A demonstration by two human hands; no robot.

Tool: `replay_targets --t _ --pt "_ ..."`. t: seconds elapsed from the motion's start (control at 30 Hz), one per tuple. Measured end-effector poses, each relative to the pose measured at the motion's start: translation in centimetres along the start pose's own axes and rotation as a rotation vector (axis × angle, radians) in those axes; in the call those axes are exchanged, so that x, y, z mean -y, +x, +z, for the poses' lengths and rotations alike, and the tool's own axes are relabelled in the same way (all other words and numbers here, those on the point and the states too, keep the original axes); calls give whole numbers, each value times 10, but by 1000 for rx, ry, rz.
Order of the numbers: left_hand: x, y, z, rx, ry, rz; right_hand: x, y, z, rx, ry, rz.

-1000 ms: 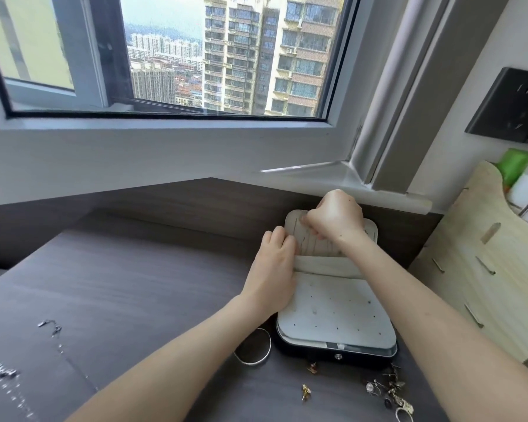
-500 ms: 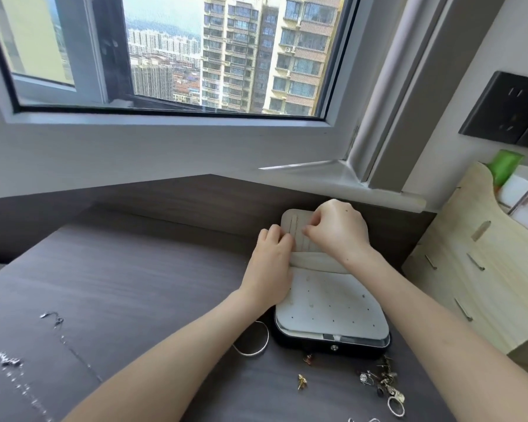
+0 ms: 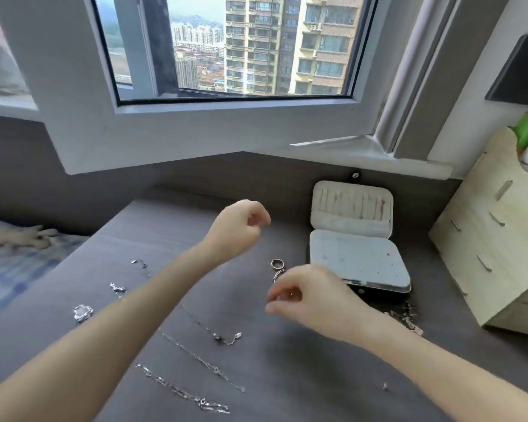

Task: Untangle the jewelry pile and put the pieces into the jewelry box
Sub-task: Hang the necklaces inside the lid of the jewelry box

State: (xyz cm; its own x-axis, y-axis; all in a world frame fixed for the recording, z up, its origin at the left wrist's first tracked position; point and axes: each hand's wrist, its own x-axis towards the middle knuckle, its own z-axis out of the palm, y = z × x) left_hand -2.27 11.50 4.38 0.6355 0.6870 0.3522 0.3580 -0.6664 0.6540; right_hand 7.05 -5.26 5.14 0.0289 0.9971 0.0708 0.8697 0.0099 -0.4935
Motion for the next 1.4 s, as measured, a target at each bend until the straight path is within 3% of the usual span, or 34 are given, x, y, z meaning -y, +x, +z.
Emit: replay_targets --t 0.07,0.17,0.4,0.5,0.63,0.77,0.9,1.1,1.2,1.33,1.4 --pt "4 -21 -22 75 -32 -79 7 -7 28 36 -126 -186" --pt "3 -53 -44 161 -127 -135 10 -9 58 -68 -220 -354" --pt "14 -100 -61 207 -156 -212 25 -1 87 -331 -350 -361" --pt "17 -112 -64 263 -181 -211 26 2 91 -351 -368 -338" --pt "13 -122 -66 323 -170 -179 38 2 82 -342 -44 -119" --pt "12 -126 -67 337 -229 -172 50 4 55 -198 303 86" --pt "7 -127 -66 329 -475 -224 61 5 33 -155 474 137" --pt "-1 -125 -64 213 -607 -221 73 6 13 -143 440 146" --pt "-5 -121 -57 163 -589 -203 79 4 4 -144 480 144" --pt "2 -114 -46 65 -448 -214 85 -1 -14 -175 715 144" --pt "9 -110 -43 1 -494 -282 86 -7 -29 -200 845 134"
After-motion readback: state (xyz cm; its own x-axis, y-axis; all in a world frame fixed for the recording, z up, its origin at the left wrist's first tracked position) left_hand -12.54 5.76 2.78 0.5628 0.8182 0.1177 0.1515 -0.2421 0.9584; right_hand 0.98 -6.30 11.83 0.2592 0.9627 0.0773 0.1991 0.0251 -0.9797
